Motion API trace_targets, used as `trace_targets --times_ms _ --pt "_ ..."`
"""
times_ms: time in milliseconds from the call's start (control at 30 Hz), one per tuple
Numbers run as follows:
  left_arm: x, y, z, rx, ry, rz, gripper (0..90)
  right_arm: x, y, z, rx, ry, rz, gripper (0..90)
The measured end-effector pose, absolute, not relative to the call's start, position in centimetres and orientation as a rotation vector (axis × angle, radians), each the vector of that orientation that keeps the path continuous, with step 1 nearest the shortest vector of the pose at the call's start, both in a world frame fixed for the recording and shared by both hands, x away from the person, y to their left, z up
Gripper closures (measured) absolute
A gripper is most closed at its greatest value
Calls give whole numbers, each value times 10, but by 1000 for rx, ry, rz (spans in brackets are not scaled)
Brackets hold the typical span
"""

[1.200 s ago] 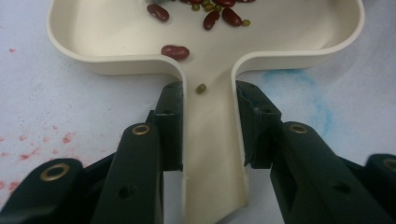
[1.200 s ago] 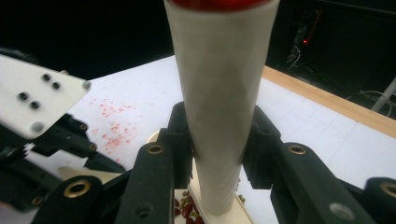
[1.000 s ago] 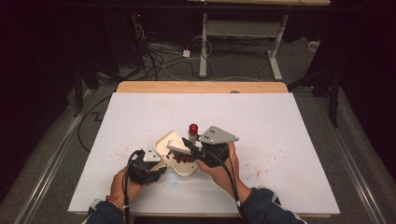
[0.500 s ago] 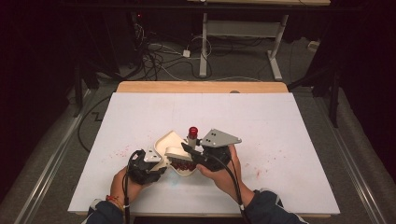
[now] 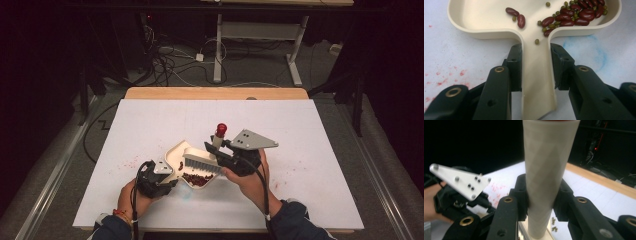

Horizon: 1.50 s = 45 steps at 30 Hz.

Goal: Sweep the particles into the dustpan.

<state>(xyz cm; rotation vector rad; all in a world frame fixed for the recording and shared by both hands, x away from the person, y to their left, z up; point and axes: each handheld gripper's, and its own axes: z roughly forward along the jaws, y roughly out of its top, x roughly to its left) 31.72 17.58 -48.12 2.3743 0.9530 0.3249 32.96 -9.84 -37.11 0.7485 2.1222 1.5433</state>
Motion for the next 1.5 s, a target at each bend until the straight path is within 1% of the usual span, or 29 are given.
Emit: trace_targets --times_ms 233,267,467,700,1167,1500 --pt "314 178 -481 2374 950 319 630 337 -122 -360 788 2042 1528 699" --pt "313 178 -481 2378 945 318 630 342 -132 -359 816 2035 1529 698" --pt "309 183 -483 2375 950 292 631 355 -153 -365 909 1993 1481 698" --pt "309 185 -483 2376 948 288 631 372 -166 -376 953 1950 1391 698" --pt "310 188 -484 2367 950 278 630 390 -191 -381 1003 1898 1331 698" --pt "311 189 -485 2358 960 263 630 408 -193 -388 1024 1900 1313 698"
